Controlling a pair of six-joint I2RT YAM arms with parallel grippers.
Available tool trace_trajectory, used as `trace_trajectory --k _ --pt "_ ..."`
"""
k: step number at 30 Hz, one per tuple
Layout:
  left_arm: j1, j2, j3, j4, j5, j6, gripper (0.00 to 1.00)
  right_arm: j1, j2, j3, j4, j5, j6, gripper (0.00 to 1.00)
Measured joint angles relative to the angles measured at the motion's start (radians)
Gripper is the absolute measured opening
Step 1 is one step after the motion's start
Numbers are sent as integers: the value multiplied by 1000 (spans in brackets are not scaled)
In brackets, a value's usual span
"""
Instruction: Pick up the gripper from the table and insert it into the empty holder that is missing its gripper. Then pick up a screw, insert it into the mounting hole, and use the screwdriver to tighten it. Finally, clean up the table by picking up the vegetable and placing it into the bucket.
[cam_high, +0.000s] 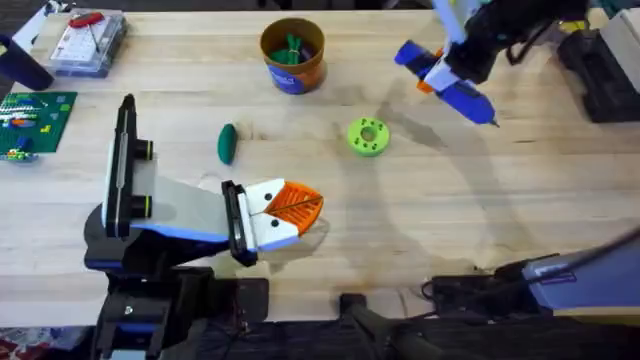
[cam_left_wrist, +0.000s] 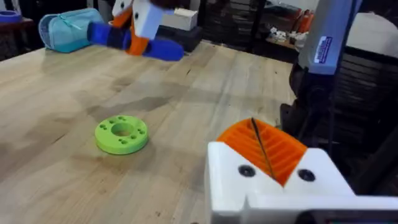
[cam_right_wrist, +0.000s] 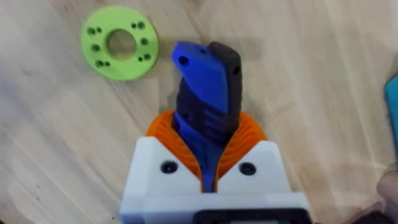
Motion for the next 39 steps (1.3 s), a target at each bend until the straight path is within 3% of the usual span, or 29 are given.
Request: trace_trajectory --k 13,39 --pt "0 0 0 0 0 0 15 0 328 1 54 115 2 57" --pt "0 0 0 0 0 0 7 -6 341 1 128 151 -84 58"
